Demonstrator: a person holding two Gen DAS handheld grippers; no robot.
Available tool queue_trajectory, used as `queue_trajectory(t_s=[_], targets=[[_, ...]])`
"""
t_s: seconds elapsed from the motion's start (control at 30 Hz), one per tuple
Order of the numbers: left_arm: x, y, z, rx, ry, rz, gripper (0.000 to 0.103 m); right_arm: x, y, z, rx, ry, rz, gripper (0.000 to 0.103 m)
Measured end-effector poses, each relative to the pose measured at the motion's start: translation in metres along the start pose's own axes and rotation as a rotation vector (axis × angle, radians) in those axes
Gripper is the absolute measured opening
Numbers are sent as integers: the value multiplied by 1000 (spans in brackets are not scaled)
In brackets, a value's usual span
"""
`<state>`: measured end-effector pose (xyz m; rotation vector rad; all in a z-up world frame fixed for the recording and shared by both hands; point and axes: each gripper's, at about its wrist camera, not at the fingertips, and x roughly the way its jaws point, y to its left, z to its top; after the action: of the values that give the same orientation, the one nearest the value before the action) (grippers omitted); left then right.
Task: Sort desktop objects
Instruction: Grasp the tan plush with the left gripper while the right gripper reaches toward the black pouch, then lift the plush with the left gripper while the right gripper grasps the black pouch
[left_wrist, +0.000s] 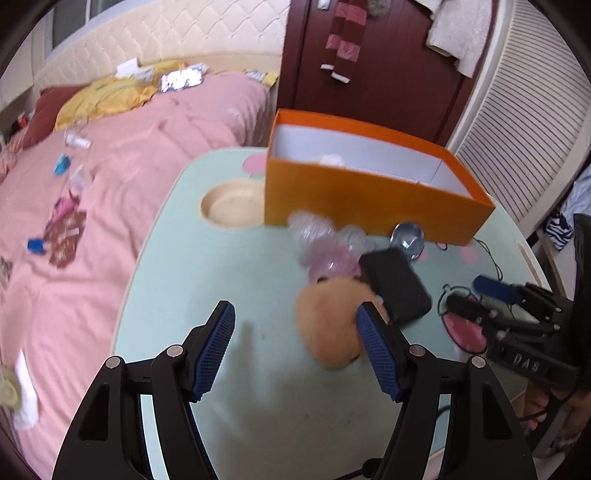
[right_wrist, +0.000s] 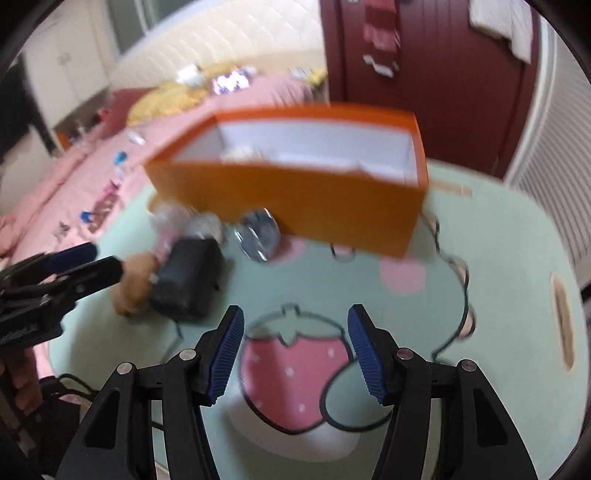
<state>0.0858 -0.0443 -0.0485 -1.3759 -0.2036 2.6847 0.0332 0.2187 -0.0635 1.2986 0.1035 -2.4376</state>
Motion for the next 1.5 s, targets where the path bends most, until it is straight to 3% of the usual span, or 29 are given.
queue_trajectory(t_s=[0.07, 0.17, 0.3, 0.73, 0.87, 1.0, 1.07, 1.17, 1.2, 1.5], targets=[[0, 8, -4, -41, -4, -23, 72, 2, -1, 0, -1, 3, -33, 61], [5, 15, -8, -65, -8, -23, 82, 7, 3, -2, -29, 15, -80, 89], [9, 16, -11, -70, -7, -59, 85, 14, 7, -4, -51, 21, -96, 102], [2, 13, -13, -72, -62, -68, 88, 14, 16, -2, -50, 19, -102, 102], [-6, 3, -7, -38, -101, -83, 88, 11, 13, -6, -50, 17, -101, 103], [2, -13, 0, 40, -72, -70, 88, 10, 12, -9, -51, 14, -99, 103], [9, -20, 1, 72, -44, -58, 82, 9, 12, -9, -51, 14, -98, 103], [20, -20, -1, 79, 6, -75, 44, 9, 12, -10, -52, 13, -97, 103], [21, -19, -2, 78, 17, -81, 41, 9, 12, -10, -52, 13, -97, 103], [1, 10, 0, 32, -60, -15, 39, 8, 8, -10, -50, 15, -95, 103]])
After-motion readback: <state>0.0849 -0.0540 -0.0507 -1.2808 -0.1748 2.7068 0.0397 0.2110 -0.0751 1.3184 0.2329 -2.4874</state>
